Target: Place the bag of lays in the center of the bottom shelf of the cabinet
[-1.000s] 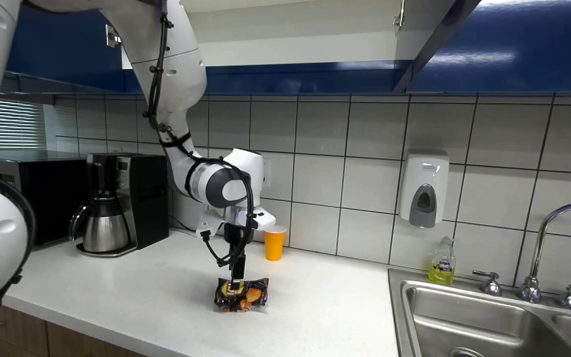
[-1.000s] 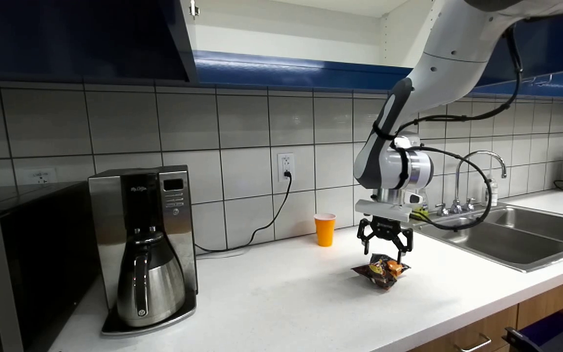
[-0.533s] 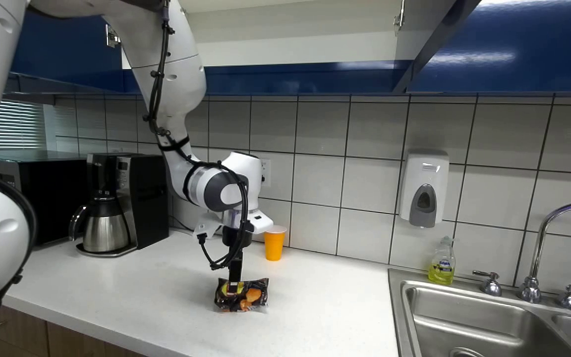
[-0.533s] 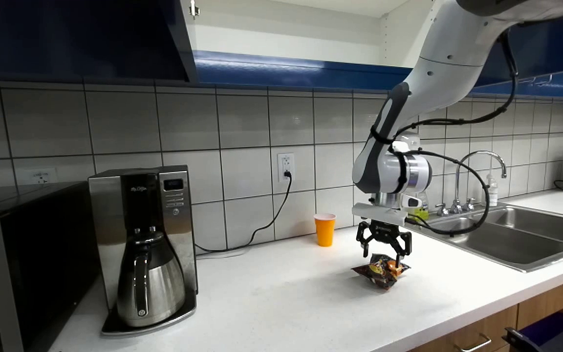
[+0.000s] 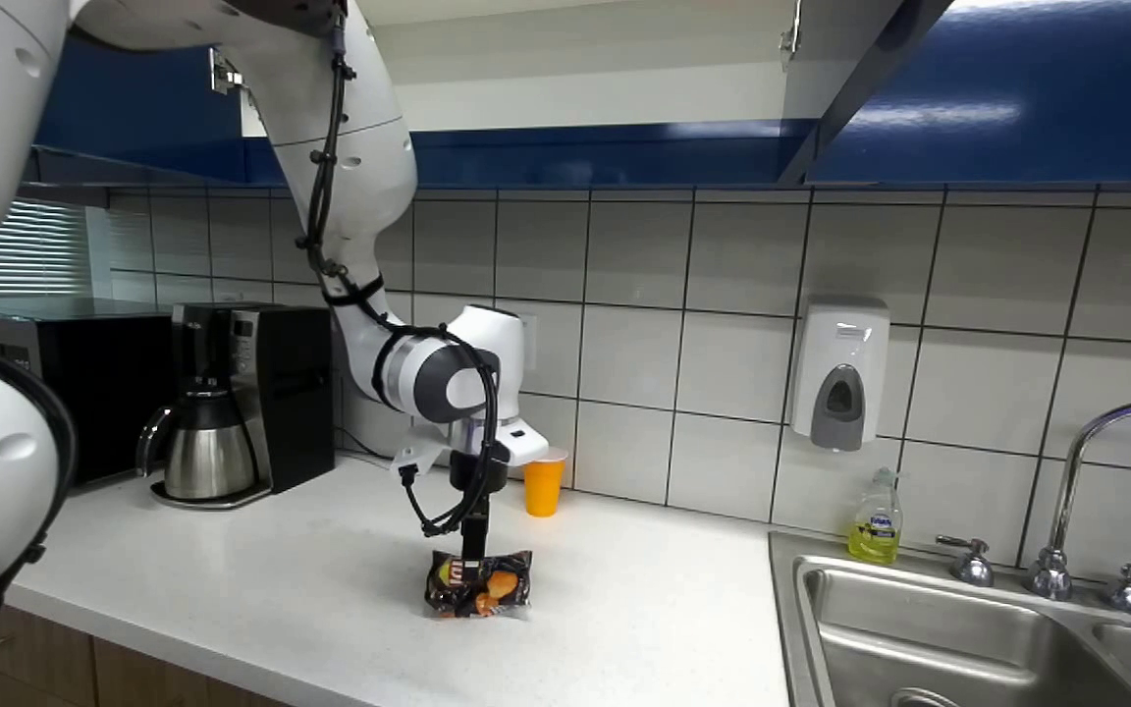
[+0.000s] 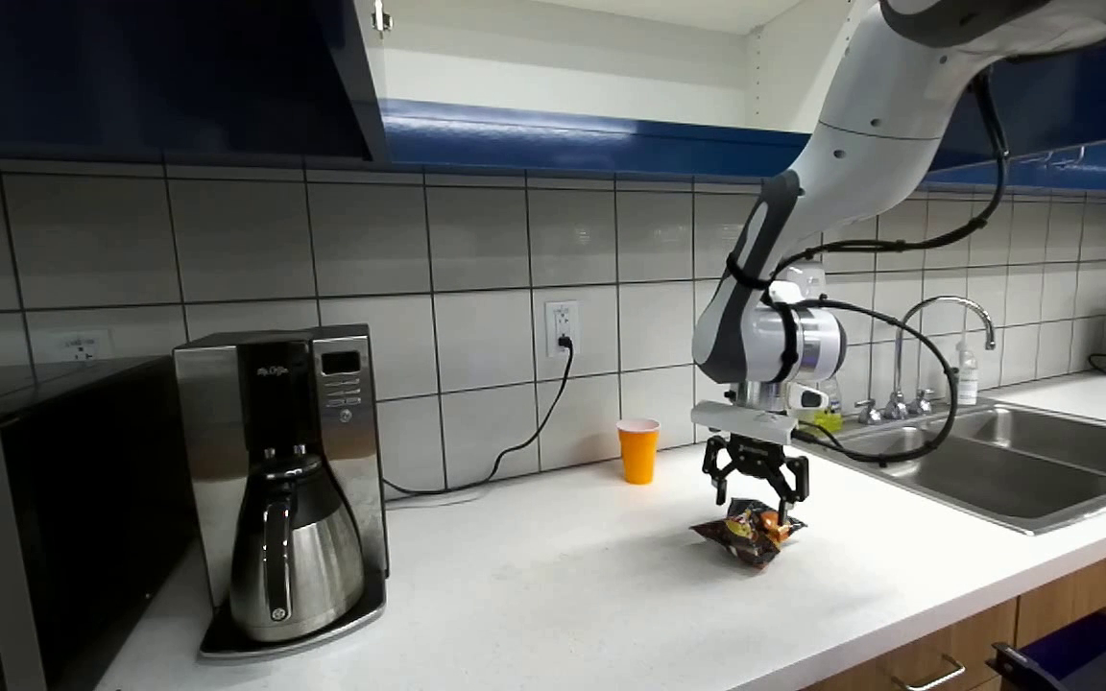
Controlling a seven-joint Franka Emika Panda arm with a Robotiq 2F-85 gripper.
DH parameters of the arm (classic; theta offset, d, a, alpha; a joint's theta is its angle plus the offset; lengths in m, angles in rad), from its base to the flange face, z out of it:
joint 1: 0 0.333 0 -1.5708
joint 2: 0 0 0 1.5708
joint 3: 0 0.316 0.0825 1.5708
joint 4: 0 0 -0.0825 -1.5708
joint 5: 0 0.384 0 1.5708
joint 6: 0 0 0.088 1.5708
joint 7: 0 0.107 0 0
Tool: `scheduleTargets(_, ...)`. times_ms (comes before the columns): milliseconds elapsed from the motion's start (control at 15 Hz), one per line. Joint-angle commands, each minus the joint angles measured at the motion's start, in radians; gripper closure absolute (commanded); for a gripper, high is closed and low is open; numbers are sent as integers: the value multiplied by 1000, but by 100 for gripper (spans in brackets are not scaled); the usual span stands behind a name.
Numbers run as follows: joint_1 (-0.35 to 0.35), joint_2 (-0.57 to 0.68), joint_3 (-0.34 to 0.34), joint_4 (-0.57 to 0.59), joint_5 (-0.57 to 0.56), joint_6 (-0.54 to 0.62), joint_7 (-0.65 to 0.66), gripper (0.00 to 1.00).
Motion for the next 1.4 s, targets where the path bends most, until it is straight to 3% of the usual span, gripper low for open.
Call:
scheduleTargets(0, 16, 30, -21, 42, -41, -5, 55, 0)
scheduleTargets(1333, 55, 130, -35, 166, -60, -33, 89, 0)
